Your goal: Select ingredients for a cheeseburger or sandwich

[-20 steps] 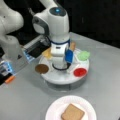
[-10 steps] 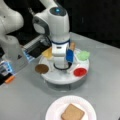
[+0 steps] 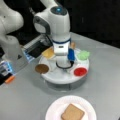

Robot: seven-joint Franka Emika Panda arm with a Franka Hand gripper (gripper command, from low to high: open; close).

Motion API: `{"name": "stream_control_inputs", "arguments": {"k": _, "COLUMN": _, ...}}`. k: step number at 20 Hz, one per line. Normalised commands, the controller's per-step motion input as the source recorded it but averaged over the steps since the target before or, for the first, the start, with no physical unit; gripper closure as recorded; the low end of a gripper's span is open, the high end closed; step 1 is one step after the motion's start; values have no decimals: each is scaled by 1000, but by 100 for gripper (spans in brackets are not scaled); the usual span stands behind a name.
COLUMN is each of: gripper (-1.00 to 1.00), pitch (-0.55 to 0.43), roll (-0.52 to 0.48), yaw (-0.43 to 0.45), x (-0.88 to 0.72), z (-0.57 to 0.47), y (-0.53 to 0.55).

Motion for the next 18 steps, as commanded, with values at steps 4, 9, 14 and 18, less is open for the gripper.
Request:
{"name": "stream_control_inputs", "arguments": {"k": 4, "gripper": -100, "pitch": -83, "roll": 191, "yaw": 121, "x": -245, "z": -49, "y": -10}}
{"name": "stream_control_inputs", "arguments": {"k": 9, "gripper": -100, "pitch": -83, "roll": 201, "yaw": 171, "x": -256, "z": -28, "y": -21}}
{"name": "stream_control_inputs", "arguments": {"k": 14, "gripper": -100, "pitch": -98, "roll": 192, "yaw": 145, "x": -249, "z": -11, "y": -33}}
{"name": "stream_control_inputs", "arguments": {"k": 18, "gripper": -100, "pitch": -121, "roll": 168, "yaw": 87, "x": -237, "z": -16, "y": -15}}
